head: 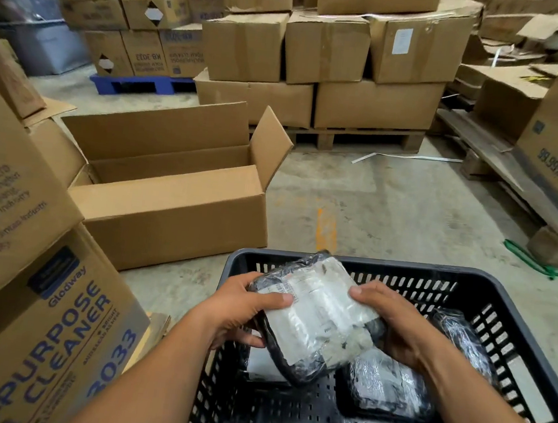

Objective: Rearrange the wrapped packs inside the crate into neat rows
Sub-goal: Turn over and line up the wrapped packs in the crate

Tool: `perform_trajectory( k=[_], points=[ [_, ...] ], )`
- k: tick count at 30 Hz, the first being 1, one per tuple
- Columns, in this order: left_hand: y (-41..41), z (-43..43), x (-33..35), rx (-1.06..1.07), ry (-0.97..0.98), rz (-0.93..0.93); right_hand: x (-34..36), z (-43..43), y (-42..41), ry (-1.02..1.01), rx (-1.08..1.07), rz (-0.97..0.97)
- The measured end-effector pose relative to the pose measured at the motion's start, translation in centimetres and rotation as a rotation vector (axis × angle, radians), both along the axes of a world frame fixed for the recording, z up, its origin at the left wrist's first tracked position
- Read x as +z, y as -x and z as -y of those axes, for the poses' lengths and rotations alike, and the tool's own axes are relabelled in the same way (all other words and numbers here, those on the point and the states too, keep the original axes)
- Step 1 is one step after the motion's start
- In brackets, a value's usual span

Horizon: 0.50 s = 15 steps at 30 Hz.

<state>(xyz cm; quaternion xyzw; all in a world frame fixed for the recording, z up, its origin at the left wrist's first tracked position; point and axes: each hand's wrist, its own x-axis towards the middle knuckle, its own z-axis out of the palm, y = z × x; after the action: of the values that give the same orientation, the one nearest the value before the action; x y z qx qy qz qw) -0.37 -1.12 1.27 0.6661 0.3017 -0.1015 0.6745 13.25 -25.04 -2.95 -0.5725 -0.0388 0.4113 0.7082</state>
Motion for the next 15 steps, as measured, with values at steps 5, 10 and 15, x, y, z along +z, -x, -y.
perform_trajectory(
  k=[5,10,15],
  points=[
    [-0.4,0.3,0.7,0.0,0.015,0.05,1.1,-0.6,-0.1,0.088,0.136,0.065],
    [-0.6,0.7,-0.1,0.129,0.031,0.01,0.3,-1.8,0.3,0.023,-0.058,0.047],
    [-0.7,0.4,0.6,0.094,-0.074,0.099,-0.6,-1.5,0.5,0.122,0.055,0.086]
  ],
)
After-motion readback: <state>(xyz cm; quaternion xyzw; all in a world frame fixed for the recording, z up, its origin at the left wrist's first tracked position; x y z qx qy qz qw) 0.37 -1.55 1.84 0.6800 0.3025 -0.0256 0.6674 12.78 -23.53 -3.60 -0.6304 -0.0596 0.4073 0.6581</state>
